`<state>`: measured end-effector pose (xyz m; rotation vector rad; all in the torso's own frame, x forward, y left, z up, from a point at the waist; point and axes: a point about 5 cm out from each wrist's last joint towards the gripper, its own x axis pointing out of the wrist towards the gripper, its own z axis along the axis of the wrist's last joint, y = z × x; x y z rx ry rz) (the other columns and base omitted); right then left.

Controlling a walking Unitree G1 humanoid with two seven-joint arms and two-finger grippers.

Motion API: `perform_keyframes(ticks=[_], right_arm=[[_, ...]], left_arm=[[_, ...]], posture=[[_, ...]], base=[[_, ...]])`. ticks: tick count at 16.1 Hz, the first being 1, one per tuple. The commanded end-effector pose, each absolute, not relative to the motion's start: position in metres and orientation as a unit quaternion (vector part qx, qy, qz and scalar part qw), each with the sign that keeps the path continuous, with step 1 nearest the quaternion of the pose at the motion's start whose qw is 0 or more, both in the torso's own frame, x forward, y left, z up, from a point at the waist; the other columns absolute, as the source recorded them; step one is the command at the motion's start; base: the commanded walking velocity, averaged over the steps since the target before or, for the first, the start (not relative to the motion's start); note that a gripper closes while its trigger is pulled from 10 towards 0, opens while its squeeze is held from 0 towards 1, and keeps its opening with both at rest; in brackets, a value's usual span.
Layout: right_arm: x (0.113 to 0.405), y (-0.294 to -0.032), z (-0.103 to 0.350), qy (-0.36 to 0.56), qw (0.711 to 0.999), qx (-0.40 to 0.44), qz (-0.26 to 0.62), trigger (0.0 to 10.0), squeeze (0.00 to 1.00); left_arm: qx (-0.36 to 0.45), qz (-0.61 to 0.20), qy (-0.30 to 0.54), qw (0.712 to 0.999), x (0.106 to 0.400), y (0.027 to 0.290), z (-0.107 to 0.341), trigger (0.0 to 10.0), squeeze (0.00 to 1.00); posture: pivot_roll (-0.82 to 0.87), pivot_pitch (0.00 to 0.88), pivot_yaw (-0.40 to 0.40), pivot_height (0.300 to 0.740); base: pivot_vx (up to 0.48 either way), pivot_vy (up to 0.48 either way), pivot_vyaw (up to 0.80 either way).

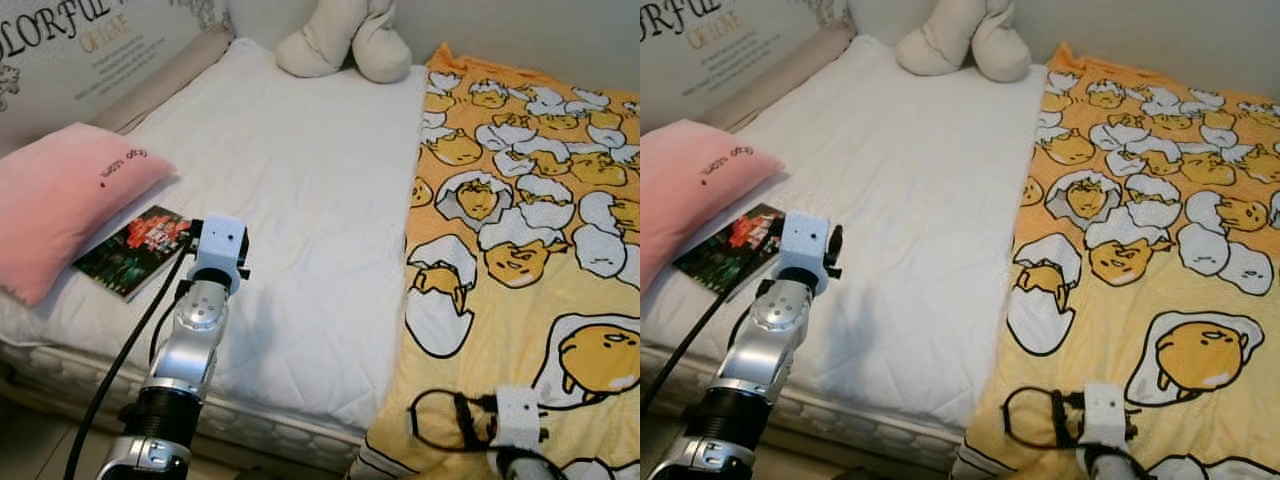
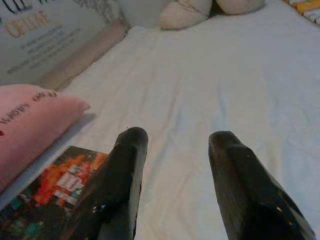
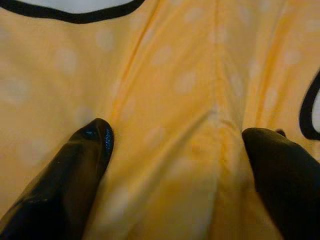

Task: Clean up the room

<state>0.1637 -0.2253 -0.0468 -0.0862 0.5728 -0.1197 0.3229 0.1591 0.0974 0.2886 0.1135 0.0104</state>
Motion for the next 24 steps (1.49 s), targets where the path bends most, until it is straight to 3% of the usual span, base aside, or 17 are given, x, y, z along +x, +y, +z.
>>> perform_keyframes(ticks=[1, 2, 3, 7, 11, 14, 19, 21, 23, 24], right_arm=[[0.182, -0.225, -0.029, 0.229, 0.970, -0.051, -0.060, 10.0, 0.00], [0.212, -0.223, 0.002, 0.138, 0.987, -0.045, -0.064, 10.0, 0.00], [0.233, -0.223, 0.029, 0.069, 0.994, -0.030, -0.084, 10.0, 0.00], [0.267, -0.217, 0.063, 0.000, 0.995, 0.012, -0.103, 10.0, 0.00], [0.261, -0.202, 0.057, 0.009, 0.998, 0.009, -0.063, 10.0, 0.00], [0.263, -0.190, 0.052, 0.018, 0.998, 0.027, -0.047, 10.0, 0.00], [0.265, -0.184, 0.052, 0.026, 0.998, 0.050, -0.018, 10.0, 0.00], [0.247, -0.185, 0.046, 0.041, 0.998, 0.039, -0.004, 10.0, 0.00], [0.226, -0.184, 0.031, 0.080, 0.996, 0.018, 0.028, 10.0, 0.00], [0.215, -0.196, 0.014, 0.117, 0.993, 0.009, 0.020, 10.0, 0.00]], left_arm=[[0.131, -0.002, 0.051, 0.990, 0.328, 0.151, 0.100, 10.0, 0.00], [0.119, -0.016, 0.045, 0.992, 0.331, 0.143, 0.102, 10.0, 0.00], [0.057, -0.038, 0.024, 0.997, 0.330, 0.135, 0.107, 10.0, 0.00], [0.008, -0.031, 0.035, 0.999, 0.332, 0.134, 0.096, 10.0, 0.00], [0.033, -0.075, 0.003, 0.997, 0.325, 0.130, 0.096, 10.0, 0.00], [0.008, -0.070, 0.015, 0.997, 0.331, 0.125, 0.098, 10.0, 0.00], [0.044, -0.066, -0.002, 0.997, 0.326, 0.133, 0.095, 10.0, 0.00], [0.109, -0.127, 0.055, 0.984, 0.304, 0.138, 0.069, 10.0, 0.00], [0.081, -0.228, 0.178, 0.954, 0.264, 0.146, 0.028, 10.0, 0.00], [0.044, -0.286, 0.172, 0.942, 0.255, 0.142, 0.030, 10.0, 0.00]], posture=[[0.04, 0.000, 0.006, 0.740], [0.03, 0.000, 0.017, 0.740], [0.02, 0.000, 0.026, 0.740], [-0.01, 0.000, 0.059, 0.740], [0.00, 0.000, 0.074, 0.740], [0.02, 0.000, 0.075, 0.740], [0.02, 0.000, 0.066, 0.740], [0.01, 0.000, 0.061, 0.740], [0.01, 0.000, 0.061, 0.740], [0.02, 0.000, 0.054, 0.740]], base=[[0.000, 0.000, 0.00], [0.000, 0.000, 0.00], [0.000, 0.000, 0.00], [0.000, 0.000, 0.12], [0.000, 0.229, 0.61], [0.000, 0.000, 0.59], [0.000, -0.435, 0.56], [0.000, -0.480, 0.53], [0.000, -0.480, 0.52], [0.000, -0.469, 0.52]])
